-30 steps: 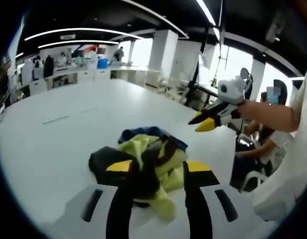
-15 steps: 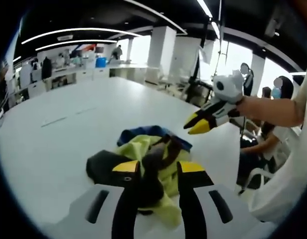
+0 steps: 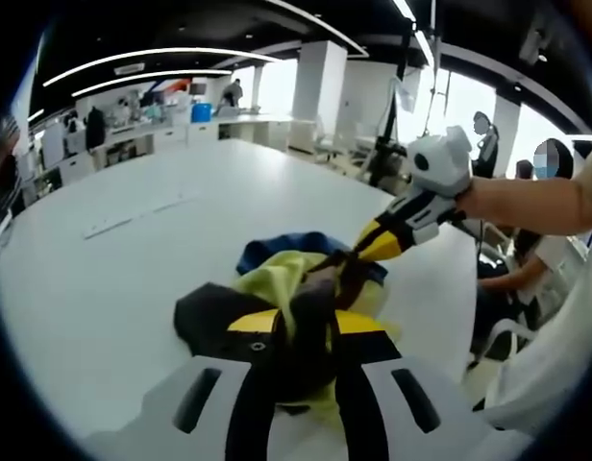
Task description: Fold the garment on the visible template until the final outline fits inside the template.
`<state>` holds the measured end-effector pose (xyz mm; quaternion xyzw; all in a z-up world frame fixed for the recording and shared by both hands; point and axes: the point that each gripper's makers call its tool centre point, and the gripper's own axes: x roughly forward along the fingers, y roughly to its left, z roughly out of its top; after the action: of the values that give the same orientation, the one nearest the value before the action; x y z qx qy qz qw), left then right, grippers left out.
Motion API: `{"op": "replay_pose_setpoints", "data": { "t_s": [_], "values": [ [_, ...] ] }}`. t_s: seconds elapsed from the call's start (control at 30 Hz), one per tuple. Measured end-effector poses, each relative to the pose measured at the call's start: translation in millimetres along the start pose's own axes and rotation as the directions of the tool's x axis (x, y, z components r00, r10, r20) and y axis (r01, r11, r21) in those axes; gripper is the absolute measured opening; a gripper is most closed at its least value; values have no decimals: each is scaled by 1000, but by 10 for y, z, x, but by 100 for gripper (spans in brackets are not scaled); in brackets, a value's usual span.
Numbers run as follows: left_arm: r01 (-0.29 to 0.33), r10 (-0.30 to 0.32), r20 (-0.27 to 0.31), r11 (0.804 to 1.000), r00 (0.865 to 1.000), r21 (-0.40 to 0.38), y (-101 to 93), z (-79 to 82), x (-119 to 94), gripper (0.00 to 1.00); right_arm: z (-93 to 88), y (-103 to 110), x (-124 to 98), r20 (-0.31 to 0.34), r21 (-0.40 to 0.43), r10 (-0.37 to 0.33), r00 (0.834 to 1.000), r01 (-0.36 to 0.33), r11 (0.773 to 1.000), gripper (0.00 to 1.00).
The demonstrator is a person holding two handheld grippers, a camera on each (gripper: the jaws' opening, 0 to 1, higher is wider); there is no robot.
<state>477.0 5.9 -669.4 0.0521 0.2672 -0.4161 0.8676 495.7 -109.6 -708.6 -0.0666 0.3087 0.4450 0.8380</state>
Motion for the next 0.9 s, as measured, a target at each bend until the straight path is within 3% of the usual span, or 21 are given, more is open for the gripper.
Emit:
{"op": "replay_pose_setpoints", "data": {
  "t_s": [0.33,0.53,0.77,0.9],
  "values": [
    [-6,6,-4,1000,1000,5,5,-4,27,12,-23,40,18,-13,-11,17,1000,-17,1000,0],
    [-7,7,9,1000,1000,19,-10,17,-1,3,-28,49,5,-12,-16,13,1000,-13,1000,0],
    [-27,25,54,999,998,36,-47,123,-33,18,-23,55,4,-9,-14,12,1000,-12,1000,0],
    [-35,30,61,996,998,77,-78,192,4,17,-25,51,5,-11,-17,10,1000,-10,1000,0]
  ]
}}
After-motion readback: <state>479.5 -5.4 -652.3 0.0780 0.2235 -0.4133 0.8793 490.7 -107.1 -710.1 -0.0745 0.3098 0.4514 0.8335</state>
